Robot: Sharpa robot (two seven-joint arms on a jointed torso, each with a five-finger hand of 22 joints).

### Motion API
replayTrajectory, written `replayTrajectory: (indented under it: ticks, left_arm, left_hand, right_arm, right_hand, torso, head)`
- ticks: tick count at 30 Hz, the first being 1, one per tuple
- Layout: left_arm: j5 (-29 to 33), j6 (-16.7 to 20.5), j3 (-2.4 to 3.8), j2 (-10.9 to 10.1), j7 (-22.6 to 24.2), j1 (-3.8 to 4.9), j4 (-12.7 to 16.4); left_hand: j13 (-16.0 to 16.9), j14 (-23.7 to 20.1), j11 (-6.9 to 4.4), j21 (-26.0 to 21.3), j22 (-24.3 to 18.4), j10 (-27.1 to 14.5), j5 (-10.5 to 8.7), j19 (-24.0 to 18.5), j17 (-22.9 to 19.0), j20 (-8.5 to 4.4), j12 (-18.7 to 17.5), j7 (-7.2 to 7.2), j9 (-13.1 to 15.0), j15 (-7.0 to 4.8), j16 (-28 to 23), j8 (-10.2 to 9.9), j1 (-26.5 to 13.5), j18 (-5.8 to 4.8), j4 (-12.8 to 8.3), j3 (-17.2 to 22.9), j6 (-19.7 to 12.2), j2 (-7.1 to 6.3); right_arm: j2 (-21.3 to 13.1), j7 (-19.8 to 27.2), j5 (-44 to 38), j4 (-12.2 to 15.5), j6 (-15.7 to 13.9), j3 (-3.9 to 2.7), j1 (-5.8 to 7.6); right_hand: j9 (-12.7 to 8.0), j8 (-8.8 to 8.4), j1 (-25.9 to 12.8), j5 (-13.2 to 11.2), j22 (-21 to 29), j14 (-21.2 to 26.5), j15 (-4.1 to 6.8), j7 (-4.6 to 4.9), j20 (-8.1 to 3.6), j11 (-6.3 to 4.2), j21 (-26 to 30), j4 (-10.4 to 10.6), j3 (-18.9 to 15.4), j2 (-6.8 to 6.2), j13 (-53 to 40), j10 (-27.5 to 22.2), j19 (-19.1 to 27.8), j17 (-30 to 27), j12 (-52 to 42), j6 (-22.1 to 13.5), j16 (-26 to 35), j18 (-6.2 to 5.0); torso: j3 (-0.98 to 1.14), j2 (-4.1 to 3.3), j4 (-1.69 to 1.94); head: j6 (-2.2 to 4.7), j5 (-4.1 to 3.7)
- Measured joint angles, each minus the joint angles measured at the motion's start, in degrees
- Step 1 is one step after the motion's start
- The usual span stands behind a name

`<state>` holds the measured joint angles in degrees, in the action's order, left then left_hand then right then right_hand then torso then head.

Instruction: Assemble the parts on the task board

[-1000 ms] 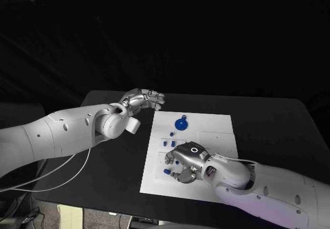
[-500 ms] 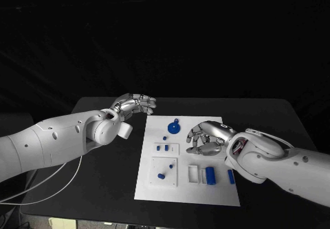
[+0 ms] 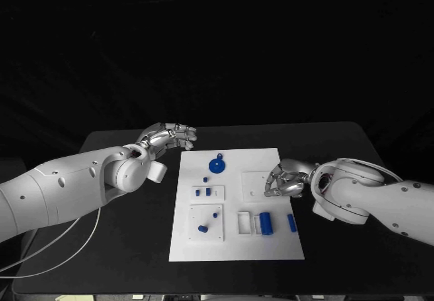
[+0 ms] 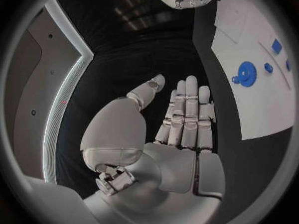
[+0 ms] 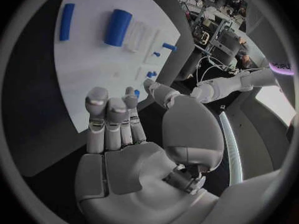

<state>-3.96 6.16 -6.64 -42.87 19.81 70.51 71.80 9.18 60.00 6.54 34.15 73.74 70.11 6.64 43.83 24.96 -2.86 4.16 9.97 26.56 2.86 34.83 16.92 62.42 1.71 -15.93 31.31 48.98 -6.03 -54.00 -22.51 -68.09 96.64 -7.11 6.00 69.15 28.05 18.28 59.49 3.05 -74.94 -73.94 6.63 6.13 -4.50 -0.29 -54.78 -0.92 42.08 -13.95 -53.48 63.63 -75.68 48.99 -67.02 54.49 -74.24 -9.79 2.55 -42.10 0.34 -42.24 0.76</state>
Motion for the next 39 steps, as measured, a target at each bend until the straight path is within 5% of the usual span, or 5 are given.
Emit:
replayTrajectory:
  ticks: [5, 7, 15, 20, 39]
  left_arm:
    - [0.3, -0.1, 0.00, 0.4, 0.1, -0.56, -0.5]
    - [0.7, -0.2, 0.00, 0.6, 0.1, -0.84, -0.8]
    - [1.5, -0.6, -0.12, 1.6, 0.2, -2.16, -1.6]
    - [2.1, -0.8, -0.45, 2.3, 0.3, -2.89, -2.4]
    - [2.6, 0.4, -1.13, 4.3, -0.9, -3.93, -4.6]
  left_hand:
    - [0.0, 0.0, 0.00, 0.0, 0.0, 0.0, -0.63, 0.0, 0.3, 0.00, 0.0, 0.00, 0.0, 0.00, -0.2, 0.0, -0.3, 0.00, 0.4, -0.4, 0.0, 0.15]
    - [-0.1, 0.0, 0.00, -0.4, 0.2, 0.0, -3.00, 0.0, 0.7, 0.00, 0.0, 0.12, -0.1, 0.00, -0.7, 0.0, -2.3, 0.00, 1.4, -1.4, -0.3, 0.05]
    - [-0.1, 0.0, 0.00, -0.7, 0.3, 0.0, -3.37, 0.0, 1.5, 0.00, 0.0, 0.04, -0.1, 0.00, -1.2, 0.0, -4.3, 0.00, 1.6, -3.7, -0.4, -0.16]
    - [-0.1, 0.0, 0.00, -1.1, 0.4, 0.0, -3.37, 0.0, 2.1, 0.00, 0.0, 0.24, -0.2, 0.00, -1.8, 0.0, -6.8, 0.00, 1.7, -6.1, -0.6, -0.54]
    - [-0.5, -3.7, 0.31, -3.4, 0.3, -0.7, -3.59, -2.1, 2.2, 2.05, 0.0, 0.23, -0.3, 2.26, -6.4, 0.0, -12.1, 0.95, 2.3, -9.2, -1.4, -1.19]
  right_arm:
    - [-0.4, -4.2, 2.3, 0.0, 2.6, 0.19, 0.01]
    - [-0.4, -5.5, 3.2, -0.2, 3.5, 0.86, 0.05]
    - [0.7, -8.2, 5.4, -1.4, 5.2, 3.70, -0.15]
    - [1.7, -9.2, 6.0, -2.6, 5.5, 4.81, -1.42]
    - [7.9, -9.1, 1.5, -7.6, 4.6, 5.50, -5.66]
  right_hand:
    - [0.6, 0.00, -3.0, 0.0, 0.0, -0.2, -0.02, 0.06, -0.33, 0.07, -0.7, 1.4, 0.7, -0.57, -2.7, 0.1, -0.5, 1.1, -2.3, -0.2, -0.7, -0.01]
    - [0.8, 0.00, -4.0, 0.0, 0.0, -0.2, -0.02, 0.02, -0.42, 0.16, -0.7, 2.1, 0.5, -0.84, -3.6, 0.4, -0.6, 1.4, -2.9, -0.2, -0.7, -0.01]
    - [1.5, 0.00, -7.0, 0.0, 0.0, -0.3, -0.09, 0.01, -0.64, 0.01, -1.3, 3.7, -0.3, -1.46, -6.9, 1.4, -1.0, 2.2, -4.6, -0.2, -1.1, -0.01]
    - [1.7, 0.00, -7.4, 0.0, 0.0, -0.3, -0.10, 0.00, -0.65, 0.08, -1.6, 3.8, -0.3, -1.34, -7.7, 1.5, -1.0, 2.4, -4.9, -0.2, -1.2, 0.00]
    - [2.4, 0.00, -9.7, 0.0, 0.0, -0.4, -0.20, 0.15, -0.87, -0.03, -2.1, 5.8, -0.2, -2.32, -8.5, 1.6, -1.0, 3.0, -5.2, -0.8, -1.4, 0.00]
  torso:
    - [0.14, 0.47, -0.30]
    - [0.18, 0.69, -0.43]
    - [0.15, 1.82, -0.82]
    - [-0.13, 2.85, -1.00]
    - [-1.43, 6.29, -0.70]
  head:
    - [-0.27, -0.44]
    - [-0.33, -0.63]
    - [-0.62, -1.16]
    - [-0.75, -1.32]
    - [-2.45, -0.96]
